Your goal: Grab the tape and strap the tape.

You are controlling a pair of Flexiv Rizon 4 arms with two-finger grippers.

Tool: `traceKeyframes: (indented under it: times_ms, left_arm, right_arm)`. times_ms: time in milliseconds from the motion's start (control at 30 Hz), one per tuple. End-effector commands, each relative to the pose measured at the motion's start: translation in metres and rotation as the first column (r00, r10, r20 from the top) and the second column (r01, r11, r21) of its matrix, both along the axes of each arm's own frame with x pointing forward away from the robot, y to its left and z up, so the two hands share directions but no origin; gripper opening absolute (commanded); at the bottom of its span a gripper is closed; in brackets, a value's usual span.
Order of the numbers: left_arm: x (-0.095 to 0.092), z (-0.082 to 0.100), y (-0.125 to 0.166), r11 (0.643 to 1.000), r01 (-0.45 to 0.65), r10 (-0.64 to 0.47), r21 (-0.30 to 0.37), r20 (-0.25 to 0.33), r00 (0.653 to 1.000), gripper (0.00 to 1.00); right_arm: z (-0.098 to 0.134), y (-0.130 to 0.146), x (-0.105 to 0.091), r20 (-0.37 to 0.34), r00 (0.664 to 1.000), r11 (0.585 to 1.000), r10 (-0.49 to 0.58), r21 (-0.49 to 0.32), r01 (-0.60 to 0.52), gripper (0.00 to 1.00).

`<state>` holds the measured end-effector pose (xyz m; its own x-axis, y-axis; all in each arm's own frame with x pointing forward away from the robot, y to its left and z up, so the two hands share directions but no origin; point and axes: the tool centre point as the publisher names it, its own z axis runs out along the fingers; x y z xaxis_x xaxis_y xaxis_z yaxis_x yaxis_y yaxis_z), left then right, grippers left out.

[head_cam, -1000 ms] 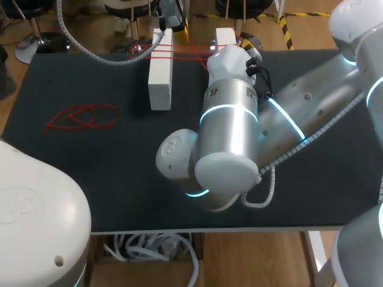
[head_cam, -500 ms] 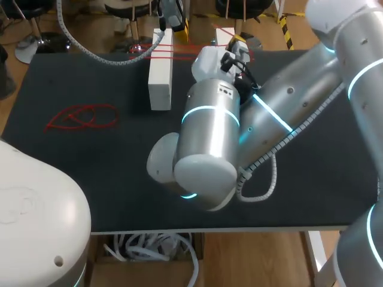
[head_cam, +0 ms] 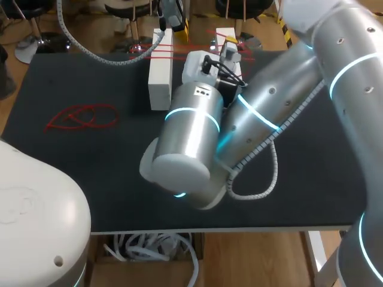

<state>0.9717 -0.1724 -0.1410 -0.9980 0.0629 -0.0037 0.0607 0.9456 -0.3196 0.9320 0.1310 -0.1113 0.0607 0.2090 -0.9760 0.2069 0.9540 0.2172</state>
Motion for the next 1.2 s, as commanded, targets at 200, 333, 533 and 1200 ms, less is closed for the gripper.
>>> traceKeyframes:
  times_ms: [200,333,533,1200]
  left_arm:
    - [0.0,0.001,0.0,1.0,-0.002,0.002,0.004,-0.001,1.0,0.0]
    - [0.0,0.001,0.0,1.0,-0.002,0.002,0.004,-0.001,1.0,0.0]
    - [0.0,0.001,0.0,1.0,-0.002,0.002,0.004,-0.001,1.0,0.0]
    - [0.0,0.001,0.0,1.0,-0.002,0.002,0.004,-0.001,1.0,0.0]
  right_arm:
    - [0.0,0.015,0.009,-0.023,1.0,0.992,-0.021,-0.124,0.018,0.0]
    - [0.001,0.02,0.011,-0.026,1.0,0.986,0.005,-0.164,-0.01,0.0]
    - [0.002,0.023,0.012,-0.037,0.999,0.975,0.021,-0.219,-0.029,0.0]
    - [-0.005,0.033,0.014,-0.045,0.999,0.964,0.005,-0.266,-0.017,0.0]
